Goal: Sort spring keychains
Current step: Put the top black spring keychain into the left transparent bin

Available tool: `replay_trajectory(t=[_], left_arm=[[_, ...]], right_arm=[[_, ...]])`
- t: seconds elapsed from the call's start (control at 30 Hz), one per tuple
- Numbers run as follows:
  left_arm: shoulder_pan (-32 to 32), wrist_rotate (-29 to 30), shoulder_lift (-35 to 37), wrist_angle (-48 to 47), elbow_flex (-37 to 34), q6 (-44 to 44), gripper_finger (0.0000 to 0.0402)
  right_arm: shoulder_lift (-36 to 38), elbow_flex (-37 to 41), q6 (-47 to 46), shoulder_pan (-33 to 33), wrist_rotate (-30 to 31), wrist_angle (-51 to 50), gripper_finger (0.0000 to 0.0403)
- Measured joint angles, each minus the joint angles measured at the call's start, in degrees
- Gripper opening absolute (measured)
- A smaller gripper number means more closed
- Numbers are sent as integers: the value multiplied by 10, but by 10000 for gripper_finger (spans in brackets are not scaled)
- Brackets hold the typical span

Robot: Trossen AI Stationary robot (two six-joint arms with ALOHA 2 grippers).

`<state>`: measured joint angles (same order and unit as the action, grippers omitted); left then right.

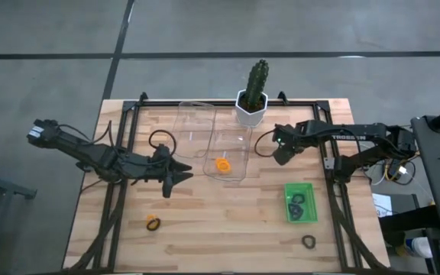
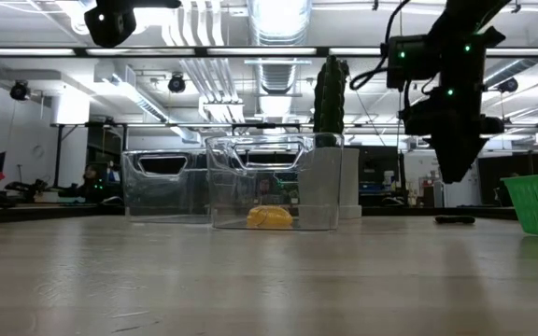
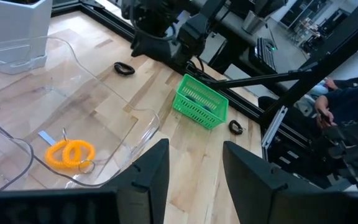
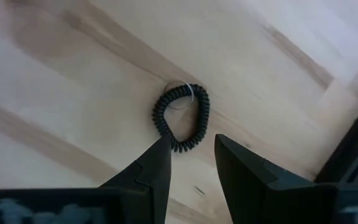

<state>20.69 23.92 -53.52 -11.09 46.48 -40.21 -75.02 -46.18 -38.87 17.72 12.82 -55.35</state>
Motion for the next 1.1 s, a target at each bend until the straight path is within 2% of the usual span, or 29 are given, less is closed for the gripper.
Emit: replay_trajectory(t=[0.43, 0.83, 1.1], left_arm=[[0, 2, 0, 0, 0, 3, 142], [0, 10, 0, 0, 0, 18, 142], [0, 12, 0, 0, 0, 22, 142]], right_arm=[[0, 10, -17, 38, 4, 7, 121], [-1, 10, -15, 67, -22, 23, 194], [-1, 15, -20, 67, -23, 24, 203]])
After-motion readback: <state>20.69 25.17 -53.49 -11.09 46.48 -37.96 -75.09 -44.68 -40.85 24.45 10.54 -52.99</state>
